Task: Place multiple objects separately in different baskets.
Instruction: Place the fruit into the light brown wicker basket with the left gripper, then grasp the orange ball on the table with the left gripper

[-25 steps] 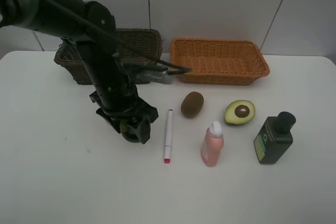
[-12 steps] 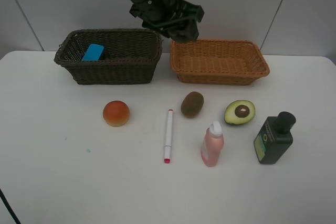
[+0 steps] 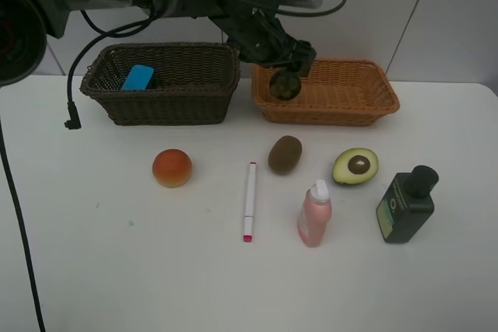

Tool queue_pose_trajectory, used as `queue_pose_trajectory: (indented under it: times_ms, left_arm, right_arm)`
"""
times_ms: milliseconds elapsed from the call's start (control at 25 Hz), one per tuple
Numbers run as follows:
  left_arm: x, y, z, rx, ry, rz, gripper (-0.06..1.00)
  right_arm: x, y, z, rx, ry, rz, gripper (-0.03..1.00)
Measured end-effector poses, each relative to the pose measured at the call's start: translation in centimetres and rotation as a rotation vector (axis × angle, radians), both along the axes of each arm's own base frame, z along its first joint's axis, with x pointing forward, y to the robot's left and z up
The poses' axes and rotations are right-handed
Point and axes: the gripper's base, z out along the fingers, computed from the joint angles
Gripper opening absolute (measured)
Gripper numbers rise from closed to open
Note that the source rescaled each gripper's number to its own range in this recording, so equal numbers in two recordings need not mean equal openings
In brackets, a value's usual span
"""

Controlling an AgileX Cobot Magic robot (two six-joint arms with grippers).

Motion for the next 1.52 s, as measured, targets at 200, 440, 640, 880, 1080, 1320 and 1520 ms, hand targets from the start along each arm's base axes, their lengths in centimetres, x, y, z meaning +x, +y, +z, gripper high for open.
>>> queue_pose_trajectory:
  times_ms: [200, 440, 640, 880, 1080, 1320, 1520]
  left_arm:
    - [0.0, 0.0, -0.1, 0.004, 0.005, -0.003, 1.0]
    - [-1.1, 0.4, 2.7, 0.022, 0.049, -0.036, 1.0]
    - [-2.9, 1.4, 5.7, 0.094, 0.122, -0.089, 1.0]
    - [-5.3, 2.9, 7.4, 0.21, 0.302, -0.113, 1.0]
    - [-6.6, 3.9, 7.9, 0.277, 0.427, -0.089, 1.0]
    - [-8.3, 5.7, 6.6, 0.366, 0.481, -0.05, 1.0]
    - [-11.2, 8.2, 5.7, 0.457, 0.546, -0.03, 1.0]
  right_arm:
    - [0.0, 0.0, 0.0, 0.0, 0.0, 0.0, 1.0]
    - [0.0, 0.0, 0.0, 0.0, 0.0, 0.0, 1.0]
    - [0.0, 0.0, 0.0, 0.0, 0.0, 0.0, 1.0]
    - [0.0, 0.0, 0.0, 0.0, 0.0, 0.0, 1.0]
    - [0.0, 0.0, 0.0, 0.0, 0.0, 0.0, 1.0]
    - [0.0, 0.0, 0.0, 0.0, 0.0, 0.0, 1.0]
    - [0.0, 0.0, 0.0, 0.0, 0.0, 0.0, 1.0]
